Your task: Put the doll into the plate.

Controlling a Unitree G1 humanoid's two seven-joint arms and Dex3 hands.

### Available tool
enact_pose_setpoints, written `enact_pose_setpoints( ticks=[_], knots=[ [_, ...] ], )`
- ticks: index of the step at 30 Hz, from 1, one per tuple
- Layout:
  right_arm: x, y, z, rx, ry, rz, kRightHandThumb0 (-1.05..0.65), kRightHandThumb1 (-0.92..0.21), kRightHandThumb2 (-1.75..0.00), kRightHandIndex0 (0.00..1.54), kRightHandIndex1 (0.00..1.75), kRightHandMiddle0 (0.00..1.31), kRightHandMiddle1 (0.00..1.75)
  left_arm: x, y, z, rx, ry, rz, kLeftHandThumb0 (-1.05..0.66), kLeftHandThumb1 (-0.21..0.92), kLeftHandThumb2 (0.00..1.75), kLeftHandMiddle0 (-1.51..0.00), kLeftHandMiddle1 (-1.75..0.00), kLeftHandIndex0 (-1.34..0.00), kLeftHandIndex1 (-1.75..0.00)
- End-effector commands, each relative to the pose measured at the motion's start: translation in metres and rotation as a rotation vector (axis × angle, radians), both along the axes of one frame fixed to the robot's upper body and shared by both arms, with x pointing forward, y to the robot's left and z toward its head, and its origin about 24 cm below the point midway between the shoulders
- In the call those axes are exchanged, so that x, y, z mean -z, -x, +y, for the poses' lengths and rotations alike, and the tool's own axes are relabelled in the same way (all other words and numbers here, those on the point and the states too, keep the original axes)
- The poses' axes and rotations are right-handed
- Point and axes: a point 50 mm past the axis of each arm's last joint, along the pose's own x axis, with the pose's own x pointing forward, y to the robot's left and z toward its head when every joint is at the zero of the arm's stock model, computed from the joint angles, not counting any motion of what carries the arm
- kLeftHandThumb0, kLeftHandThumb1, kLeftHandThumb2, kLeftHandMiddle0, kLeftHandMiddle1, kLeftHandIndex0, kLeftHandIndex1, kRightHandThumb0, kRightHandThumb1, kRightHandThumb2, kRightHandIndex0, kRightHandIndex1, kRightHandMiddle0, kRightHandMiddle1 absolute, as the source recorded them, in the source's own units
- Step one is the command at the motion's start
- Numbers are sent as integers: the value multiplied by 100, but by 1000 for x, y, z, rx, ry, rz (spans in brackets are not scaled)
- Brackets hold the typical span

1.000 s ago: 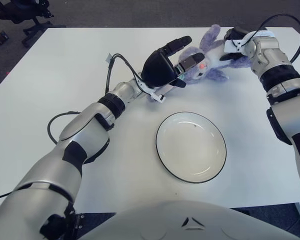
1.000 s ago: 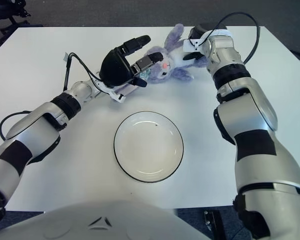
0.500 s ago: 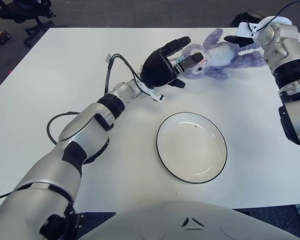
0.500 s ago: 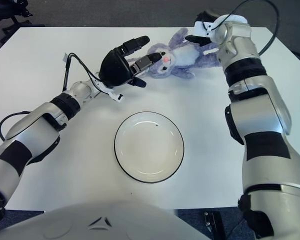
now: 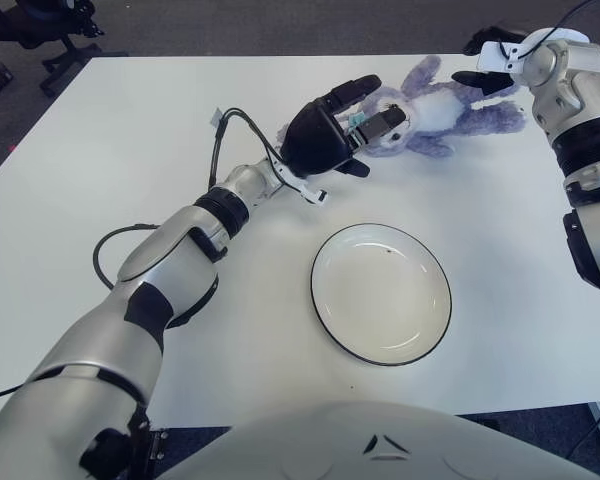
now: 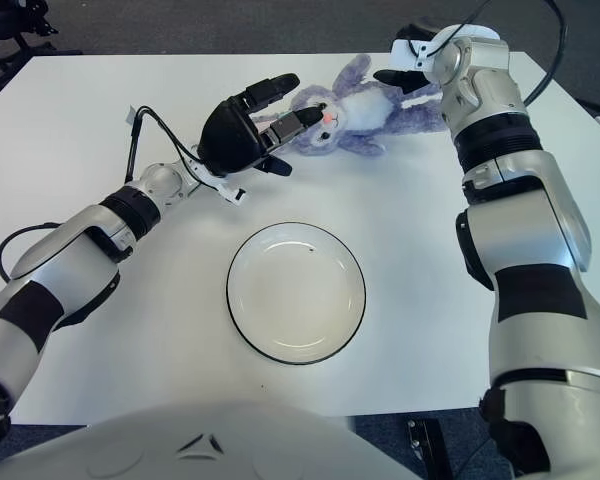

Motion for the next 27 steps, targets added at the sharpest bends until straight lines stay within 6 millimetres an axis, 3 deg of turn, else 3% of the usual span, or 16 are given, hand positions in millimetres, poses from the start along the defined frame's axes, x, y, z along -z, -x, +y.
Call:
enact_pose_setpoints(
  ticks=[1, 12, 20, 25, 27],
  knots=[
    [14, 0, -2, -4, -8, 84, -79, -92, -82, 30, 0, 37, 0, 2, -1, 4, -15, 3, 19, -37, 92, 22, -75, 0, -51, -46],
    [15, -1, -2, -38, 12, 90, -79, -92, -81, 29, 0, 37, 0, 3, -2, 4, -14, 3, 23, -36, 92, 21, -75, 0, -51, -45],
    [19, 3, -4, -134, -20, 12, -86, -92, -59, 31, 1, 30, 1, 3, -2, 4, -11, 1, 39, -35, 92, 20, -74, 0, -51, -45],
    [19, 2, -5, -141, -20, 7, -87, -92, -55, 32, 1, 29, 1, 3, -2, 4, -11, 1, 40, -35, 92, 20, -74, 0, -51, -45],
    [35, 9, -7, -250, -34, -71, -88, -92, -50, 29, 1, 29, 1, 3, -2, 7, -23, 22, 41, -34, 92, 19, -77, -3, -52, -52]
  ],
)
